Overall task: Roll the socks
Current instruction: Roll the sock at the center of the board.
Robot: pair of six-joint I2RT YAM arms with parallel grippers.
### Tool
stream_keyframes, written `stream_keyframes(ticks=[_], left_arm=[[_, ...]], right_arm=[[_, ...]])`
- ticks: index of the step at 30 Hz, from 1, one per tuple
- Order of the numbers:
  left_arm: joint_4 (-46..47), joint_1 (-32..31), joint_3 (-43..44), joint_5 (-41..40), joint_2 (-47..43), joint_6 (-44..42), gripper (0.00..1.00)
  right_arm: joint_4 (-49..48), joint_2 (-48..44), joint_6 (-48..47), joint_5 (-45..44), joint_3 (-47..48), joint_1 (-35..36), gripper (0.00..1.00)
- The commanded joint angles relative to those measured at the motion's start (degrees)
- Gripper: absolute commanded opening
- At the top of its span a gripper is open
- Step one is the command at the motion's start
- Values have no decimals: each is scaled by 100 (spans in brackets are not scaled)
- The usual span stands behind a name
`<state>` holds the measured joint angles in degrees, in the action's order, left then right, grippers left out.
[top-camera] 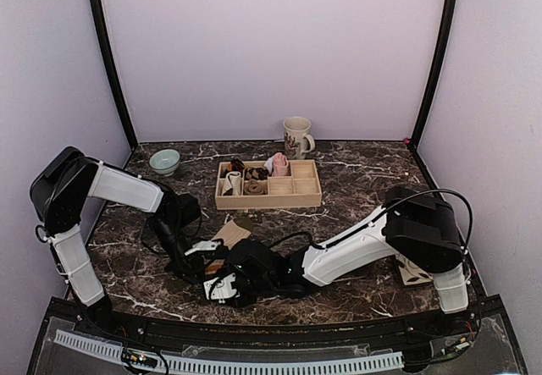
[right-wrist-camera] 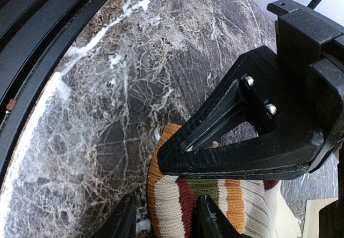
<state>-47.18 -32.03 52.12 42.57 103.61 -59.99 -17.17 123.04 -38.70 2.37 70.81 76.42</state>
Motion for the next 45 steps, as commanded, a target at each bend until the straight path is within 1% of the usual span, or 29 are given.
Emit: stream_keyframes(ticks=[1,2,5,7,11,13,16,19,20,23,26,28,30,33,35,39,42,45], left_arm=[[-261,3,-108,-840,230,-93,0],[-272,4,-94,-846,222,-88,0],[-298,17,-35,-857,221,-70,0],[-285,50,-12,-846,199,-43,1],[-129,186,-5,-843,114,126,7],[88,285,-91,-879,-17,318,18],[358,523,-328,-904,-385,611,35],[545,724,-622,-976,-992,732,53],[600,784,-757,-1023,-1190,756,55],[758,1019,-1071,-1139,-1748,778,57],[878,1417,-1315,-1102,-2240,749,58],[929,1694,-1440,-1067,-2517,659,58],[969,1818,-1554,-1089,-2821,499,58],[892,1823,-1665,-984,-3254,106,57],[733,1817,-1612,-850,-3386,-134,56],[573,1806,-1549,-655,-3497,-399,55],[688,1735,-1687,-680,-3677,-610,54],[955,1420,-1881,-869,-3896,-787,56]], right_arm=[[-21,206,144,16,39,-64,37],[-35,211,150,-1,8,-66,36],[-49,225,231,-43,-84,-62,29],[-50,230,291,-60,-169,-68,20],[-202,265,663,-150,-379,-63,5],[-300,277,903,-172,-440,-61,0],[-335,302,1209,-126,-439,-50,0],[-308,300,1408,-52,-437,-55,0],[-286,287,1452,-13,-437,-57,0],[-154,233,1619,83,-439,-58,0],[-68,164,1871,227,-632,-93,0],[75,172,2064,418,-596,-143,0],[253,223,2280,714,-522,-225,0],[610,321,2544,1070,-225,-373,0],[881,370,2631,1193,-70,-447,0],[883,351,3070,1460,-57,-624,0],[840,381,3441,1726,-30,-748,0],[1009,515,3809,2024,139,-848,0]])
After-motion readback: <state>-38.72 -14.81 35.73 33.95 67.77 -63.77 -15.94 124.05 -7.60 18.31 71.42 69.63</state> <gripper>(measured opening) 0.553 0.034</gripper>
